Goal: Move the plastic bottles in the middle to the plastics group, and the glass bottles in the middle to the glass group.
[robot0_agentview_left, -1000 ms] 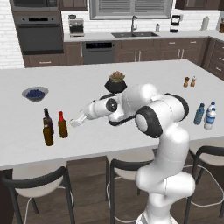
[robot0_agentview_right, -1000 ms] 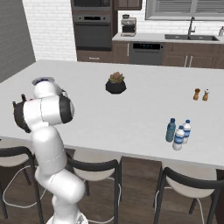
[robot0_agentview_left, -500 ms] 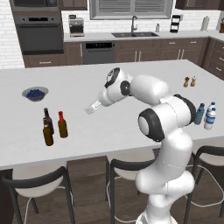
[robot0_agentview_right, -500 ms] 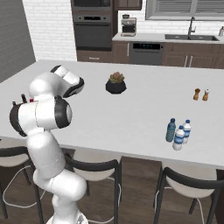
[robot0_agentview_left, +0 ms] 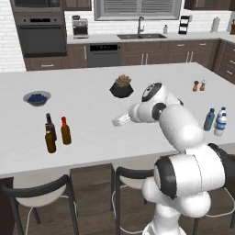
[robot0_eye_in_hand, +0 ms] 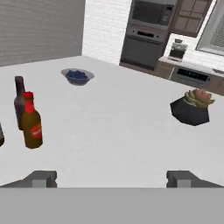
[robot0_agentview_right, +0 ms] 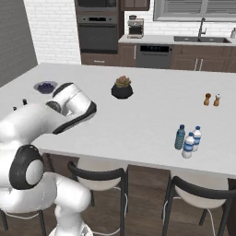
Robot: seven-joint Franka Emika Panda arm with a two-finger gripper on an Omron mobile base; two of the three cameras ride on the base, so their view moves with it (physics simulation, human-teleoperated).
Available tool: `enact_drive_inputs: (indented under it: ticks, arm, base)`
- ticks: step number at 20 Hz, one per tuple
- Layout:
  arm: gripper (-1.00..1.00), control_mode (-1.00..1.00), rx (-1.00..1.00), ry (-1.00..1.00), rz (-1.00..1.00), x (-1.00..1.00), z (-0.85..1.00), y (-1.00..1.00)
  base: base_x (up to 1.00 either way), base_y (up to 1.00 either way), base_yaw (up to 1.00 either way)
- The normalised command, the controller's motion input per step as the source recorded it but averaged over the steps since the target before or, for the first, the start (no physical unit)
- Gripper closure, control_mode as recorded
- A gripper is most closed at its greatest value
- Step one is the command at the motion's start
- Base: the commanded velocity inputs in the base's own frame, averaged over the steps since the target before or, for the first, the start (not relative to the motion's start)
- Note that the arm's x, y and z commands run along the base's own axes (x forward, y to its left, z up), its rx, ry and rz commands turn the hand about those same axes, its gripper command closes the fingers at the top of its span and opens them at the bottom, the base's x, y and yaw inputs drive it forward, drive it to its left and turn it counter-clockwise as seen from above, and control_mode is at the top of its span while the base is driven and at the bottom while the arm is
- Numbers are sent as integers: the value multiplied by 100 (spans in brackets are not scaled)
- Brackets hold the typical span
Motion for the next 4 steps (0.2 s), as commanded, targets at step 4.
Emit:
enact_drive_inputs:
  ticks: [4]
  arm:
    - [-100, -100, 7, -10, -15, -71, 98, -74]
  base:
    - [0, 0, 0]
